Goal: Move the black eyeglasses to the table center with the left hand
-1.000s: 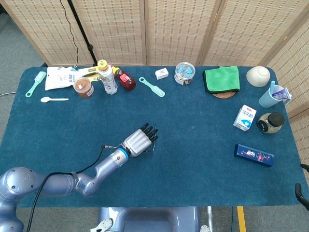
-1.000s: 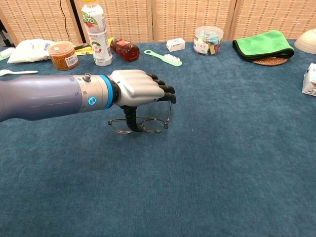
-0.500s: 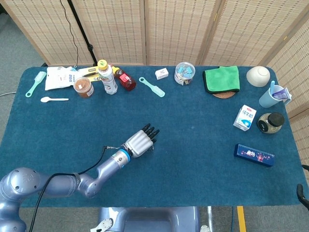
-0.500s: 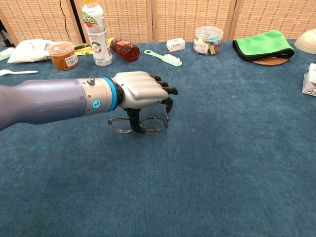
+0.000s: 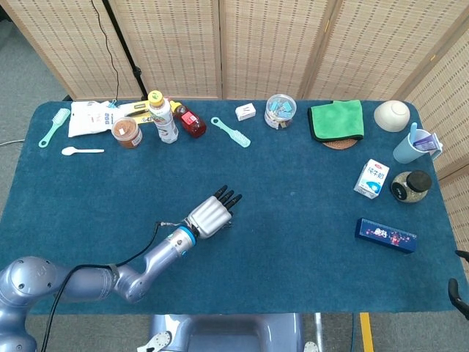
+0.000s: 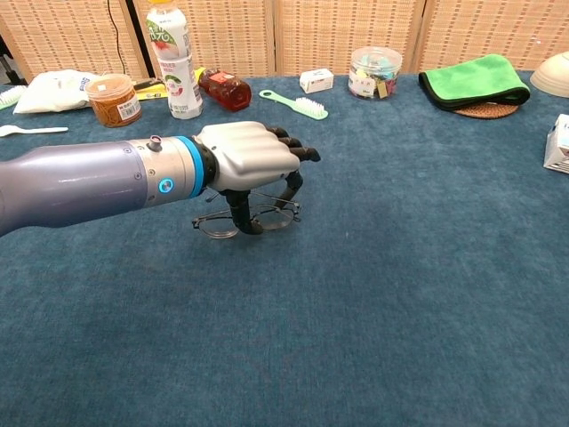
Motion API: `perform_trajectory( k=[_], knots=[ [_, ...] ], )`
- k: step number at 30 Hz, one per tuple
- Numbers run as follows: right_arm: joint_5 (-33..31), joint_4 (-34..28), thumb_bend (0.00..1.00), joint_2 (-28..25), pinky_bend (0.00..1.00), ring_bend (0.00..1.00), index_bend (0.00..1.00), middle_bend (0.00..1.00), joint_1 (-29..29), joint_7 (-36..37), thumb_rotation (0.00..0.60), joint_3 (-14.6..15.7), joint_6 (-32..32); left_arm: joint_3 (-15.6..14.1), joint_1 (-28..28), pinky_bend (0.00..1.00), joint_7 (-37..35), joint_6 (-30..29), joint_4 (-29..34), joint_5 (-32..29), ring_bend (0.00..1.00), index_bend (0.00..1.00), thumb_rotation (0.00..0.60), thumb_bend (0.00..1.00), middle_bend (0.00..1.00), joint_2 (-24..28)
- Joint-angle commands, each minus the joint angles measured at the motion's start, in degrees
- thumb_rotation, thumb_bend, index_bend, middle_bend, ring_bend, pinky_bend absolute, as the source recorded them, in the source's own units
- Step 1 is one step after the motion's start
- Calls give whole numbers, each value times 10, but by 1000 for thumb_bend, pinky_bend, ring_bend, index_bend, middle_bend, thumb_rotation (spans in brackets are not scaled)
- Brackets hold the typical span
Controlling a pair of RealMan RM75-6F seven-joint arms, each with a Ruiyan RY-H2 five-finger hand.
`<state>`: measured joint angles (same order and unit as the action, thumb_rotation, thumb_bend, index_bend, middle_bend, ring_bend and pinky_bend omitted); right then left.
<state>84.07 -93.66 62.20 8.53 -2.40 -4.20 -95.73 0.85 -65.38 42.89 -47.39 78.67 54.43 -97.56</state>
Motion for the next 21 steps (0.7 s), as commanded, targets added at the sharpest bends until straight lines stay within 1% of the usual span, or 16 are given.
perform_trajectory(
  k=[1,3,5,7,9,10,11,12,14,17,19,21],
  knots=[
    [1,0,479,0,192,130,265,133,0,0,600,0,0,1,7,0,-9,-7,3,13,0,533,519,230,0,1],
    [1,-1,478,0,193,131,265,133,-1,0,600,0,0,2,11,0,-16,-12,3,22,0,572,524,230,0,1],
    [2,0,479,0,194,131,265,133,-2,0,600,0,1,3,16,0,-24,-13,3,29,0,575,529,231,0,1],
    [2,0,479,1,195,131,265,133,-2,0,600,0,1,2,17,0,-26,-9,4,31,0,508,529,230,0,3],
    [2,1,479,1,195,131,265,133,-2,1,600,0,2,2,18,0,-24,-3,6,28,0,342,529,230,0,6],
    [2,1,479,1,196,131,265,133,-2,1,600,0,2,2,18,0,-23,-1,7,27,0,228,528,231,0,7],
    [2,1,479,2,196,131,265,133,-2,2,600,0,2,2,18,0,-22,1,9,24,0,140,527,231,0,8],
    [3,2,478,2,196,131,265,133,-2,2,600,0,2,2,18,0,-21,3,12,22,0,86,527,231,0,9],
    [3,2,478,2,196,131,265,133,-2,3,600,0,2,3,19,0,-17,3,16,20,0,44,527,230,0,12],
    [3,3,478,2,199,131,265,133,-2,5,600,0,1,5,21,0,-13,-1,21,17,0,22,528,230,0,14],
    [3,3,479,1,200,131,265,133,-2,5,600,0,1,5,22,0,-10,-2,23,13,0,27,526,230,0,15],
    [3,3,478,1,200,131,265,133,-2,6,600,0,1,6,24,0,-6,-6,25,9,0,66,526,230,0,16]
  ],
)
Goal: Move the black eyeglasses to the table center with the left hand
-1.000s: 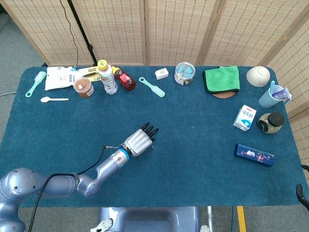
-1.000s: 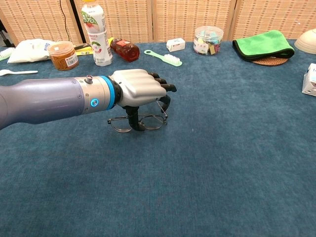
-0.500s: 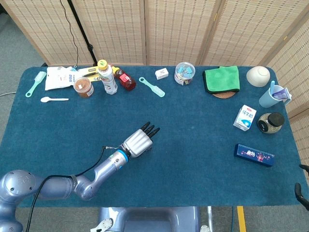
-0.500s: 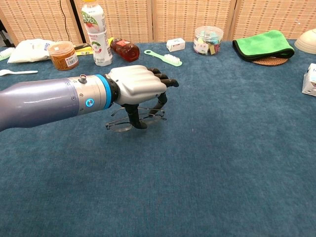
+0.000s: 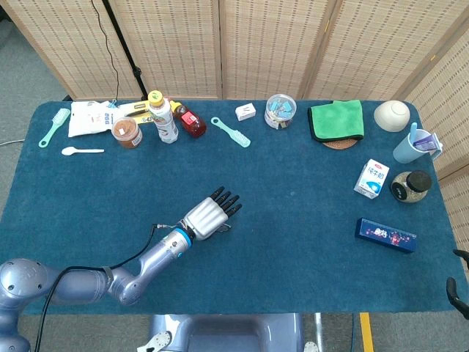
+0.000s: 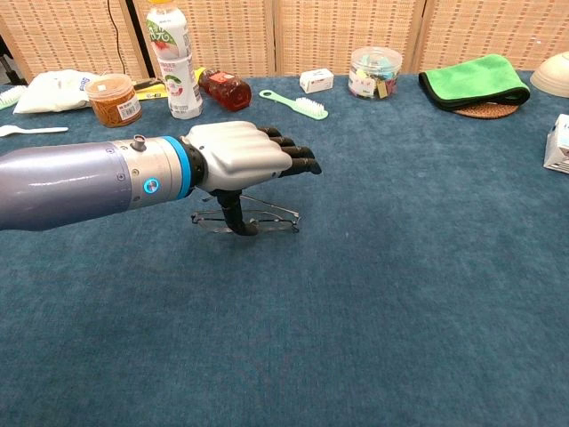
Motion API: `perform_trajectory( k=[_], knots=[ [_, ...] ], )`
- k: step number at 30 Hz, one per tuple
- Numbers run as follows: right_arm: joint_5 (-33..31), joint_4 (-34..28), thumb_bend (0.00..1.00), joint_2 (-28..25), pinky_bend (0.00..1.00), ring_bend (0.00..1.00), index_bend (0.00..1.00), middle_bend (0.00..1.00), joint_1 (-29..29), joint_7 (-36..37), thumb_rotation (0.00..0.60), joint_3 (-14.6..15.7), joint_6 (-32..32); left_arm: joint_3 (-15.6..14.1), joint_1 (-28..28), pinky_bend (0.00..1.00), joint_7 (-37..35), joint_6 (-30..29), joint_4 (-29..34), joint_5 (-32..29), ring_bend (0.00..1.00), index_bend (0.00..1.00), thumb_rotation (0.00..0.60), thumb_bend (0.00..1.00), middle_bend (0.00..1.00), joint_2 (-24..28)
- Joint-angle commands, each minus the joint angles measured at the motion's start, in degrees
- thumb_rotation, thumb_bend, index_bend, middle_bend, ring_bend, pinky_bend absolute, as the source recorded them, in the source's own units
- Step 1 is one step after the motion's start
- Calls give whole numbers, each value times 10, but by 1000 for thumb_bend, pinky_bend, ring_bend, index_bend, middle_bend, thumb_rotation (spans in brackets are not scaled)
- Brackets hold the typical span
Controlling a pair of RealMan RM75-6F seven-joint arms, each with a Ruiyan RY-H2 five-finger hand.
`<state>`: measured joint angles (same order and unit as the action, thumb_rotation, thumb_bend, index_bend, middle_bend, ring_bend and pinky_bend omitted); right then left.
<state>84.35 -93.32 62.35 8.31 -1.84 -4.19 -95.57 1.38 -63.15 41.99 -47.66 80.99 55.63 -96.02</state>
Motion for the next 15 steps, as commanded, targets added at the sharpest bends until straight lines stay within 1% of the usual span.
perform_trajectory(
  k=[1,3,11,15],
  knots=[
    [0,0,478,0,200,131,265,133,0,0,600,0,-1,2,3,0,4,-5,3,-5,0,102,527,230,0,2],
    [0,0,478,0,200,131,265,133,0,1,600,0,0,1,5,0,9,-7,8,-13,0,144,527,230,0,6],
    [-1,2,478,0,202,131,265,133,2,5,600,1,0,-3,16,0,12,-8,11,-38,0,188,530,229,0,15],
    [-1,3,478,1,202,131,265,133,2,5,600,1,0,-3,22,0,6,-12,6,-41,0,231,531,230,0,11]
  ],
)
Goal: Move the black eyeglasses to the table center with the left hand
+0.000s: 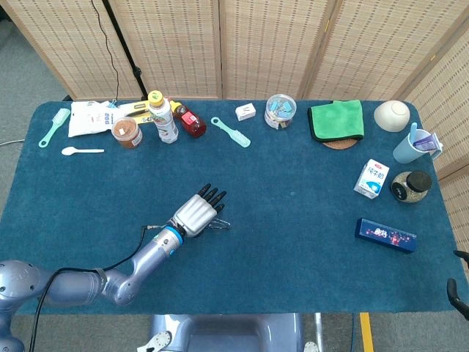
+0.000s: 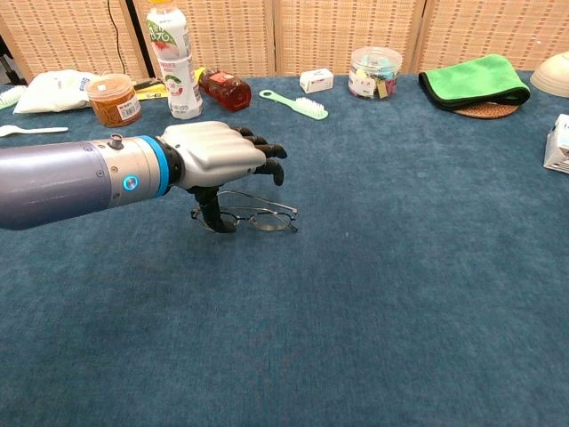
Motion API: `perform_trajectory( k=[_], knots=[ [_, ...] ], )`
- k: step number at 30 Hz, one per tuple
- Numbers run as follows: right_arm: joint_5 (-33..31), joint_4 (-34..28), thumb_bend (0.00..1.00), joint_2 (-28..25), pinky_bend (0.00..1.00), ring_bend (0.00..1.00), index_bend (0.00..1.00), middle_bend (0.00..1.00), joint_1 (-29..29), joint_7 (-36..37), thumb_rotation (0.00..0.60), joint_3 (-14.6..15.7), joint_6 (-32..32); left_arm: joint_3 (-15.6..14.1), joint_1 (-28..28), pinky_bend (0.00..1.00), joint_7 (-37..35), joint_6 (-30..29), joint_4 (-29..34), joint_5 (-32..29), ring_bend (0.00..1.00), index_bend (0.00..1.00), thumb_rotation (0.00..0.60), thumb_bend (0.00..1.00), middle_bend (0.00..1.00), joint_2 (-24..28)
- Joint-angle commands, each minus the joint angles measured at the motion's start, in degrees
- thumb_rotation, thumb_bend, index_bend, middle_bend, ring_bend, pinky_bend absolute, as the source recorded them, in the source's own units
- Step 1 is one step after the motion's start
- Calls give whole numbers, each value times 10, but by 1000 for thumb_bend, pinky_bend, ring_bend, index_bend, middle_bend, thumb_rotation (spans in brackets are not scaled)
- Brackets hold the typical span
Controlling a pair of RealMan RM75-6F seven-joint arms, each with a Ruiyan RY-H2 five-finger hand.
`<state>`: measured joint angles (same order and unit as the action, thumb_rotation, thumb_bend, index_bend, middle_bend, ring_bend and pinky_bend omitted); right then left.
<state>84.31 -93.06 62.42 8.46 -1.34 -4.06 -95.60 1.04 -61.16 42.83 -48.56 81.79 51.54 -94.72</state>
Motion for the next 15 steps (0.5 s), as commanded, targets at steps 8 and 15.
perform_trajectory(
  k=[8,15],
  knots=[
    [-1,-1,479,0,202,131,265,133,1,-3,600,0,0,6,11,0,-21,1,-22,-4,0,304,531,230,0,-17],
    [-3,-2,479,-1,204,131,268,133,1,-4,600,0,1,10,15,0,-34,0,-28,10,0,404,533,230,0,-26]
  ],
)
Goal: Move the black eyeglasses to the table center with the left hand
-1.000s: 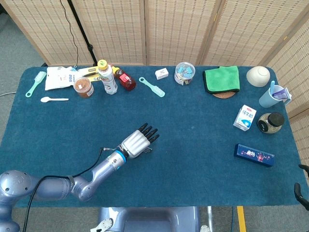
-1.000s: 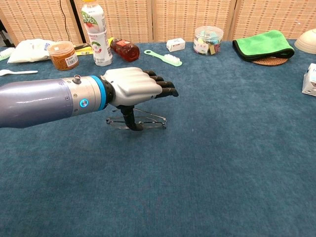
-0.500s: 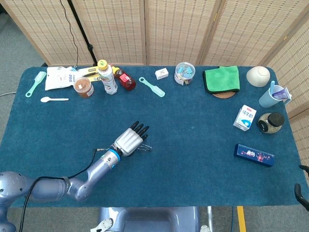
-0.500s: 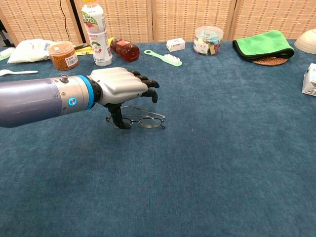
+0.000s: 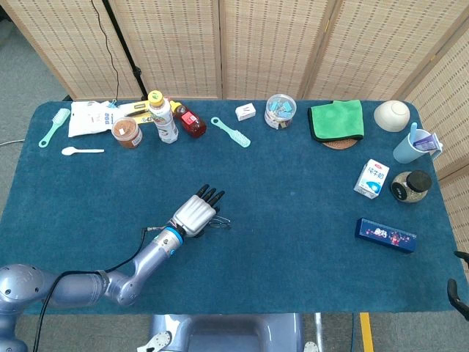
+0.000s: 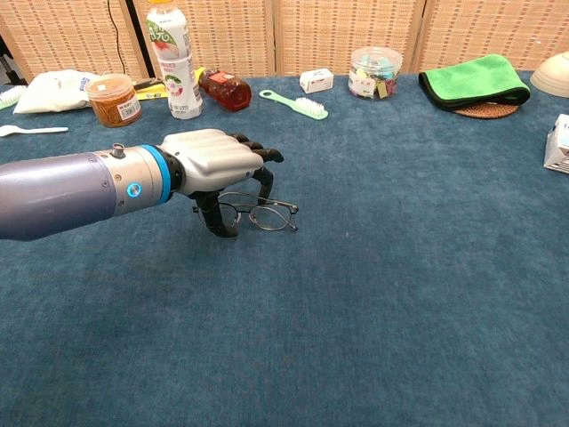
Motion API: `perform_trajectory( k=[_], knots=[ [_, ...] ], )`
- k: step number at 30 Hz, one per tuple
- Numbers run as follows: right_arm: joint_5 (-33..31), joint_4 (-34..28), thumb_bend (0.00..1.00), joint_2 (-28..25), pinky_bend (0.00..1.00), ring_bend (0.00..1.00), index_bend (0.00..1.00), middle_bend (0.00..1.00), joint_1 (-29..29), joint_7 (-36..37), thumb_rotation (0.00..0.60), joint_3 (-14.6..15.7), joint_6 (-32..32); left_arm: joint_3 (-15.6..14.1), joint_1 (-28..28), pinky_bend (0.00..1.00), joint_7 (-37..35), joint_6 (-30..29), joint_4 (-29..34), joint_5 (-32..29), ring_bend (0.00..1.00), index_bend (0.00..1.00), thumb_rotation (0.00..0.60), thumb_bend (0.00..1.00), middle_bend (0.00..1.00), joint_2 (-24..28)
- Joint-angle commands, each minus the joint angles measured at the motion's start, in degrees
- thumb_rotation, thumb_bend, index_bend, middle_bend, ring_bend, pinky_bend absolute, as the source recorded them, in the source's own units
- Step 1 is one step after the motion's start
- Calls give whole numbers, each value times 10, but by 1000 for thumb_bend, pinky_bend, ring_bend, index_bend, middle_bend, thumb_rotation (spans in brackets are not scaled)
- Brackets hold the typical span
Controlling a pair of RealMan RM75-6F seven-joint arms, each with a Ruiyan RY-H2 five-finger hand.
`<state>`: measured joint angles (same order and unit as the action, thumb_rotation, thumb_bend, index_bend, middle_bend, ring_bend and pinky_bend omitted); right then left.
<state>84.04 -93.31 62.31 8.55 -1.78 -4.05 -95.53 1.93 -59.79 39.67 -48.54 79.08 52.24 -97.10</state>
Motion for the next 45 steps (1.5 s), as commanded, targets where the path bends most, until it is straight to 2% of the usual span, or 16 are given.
perform_trajectory(
  k=[1,27,39,45],
  knots=[
    [-1,1,479,0,204,131,268,133,0,0,600,0,1,1,1,0,-3,-1,-1,5,0,414,533,230,0,-2],
    [2,2,479,2,218,143,293,142,-2,1,600,0,2,11,20,0,-20,-14,-7,49,0,633,535,230,30,-7],
    [3,1,478,2,223,145,295,145,-1,0,600,1,0,10,22,0,1,-15,-5,49,0,640,542,230,39,-6],
    [2,1,478,2,224,145,295,145,0,1,600,1,0,11,23,0,12,-33,-8,70,0,550,538,230,39,-6]
  ],
)
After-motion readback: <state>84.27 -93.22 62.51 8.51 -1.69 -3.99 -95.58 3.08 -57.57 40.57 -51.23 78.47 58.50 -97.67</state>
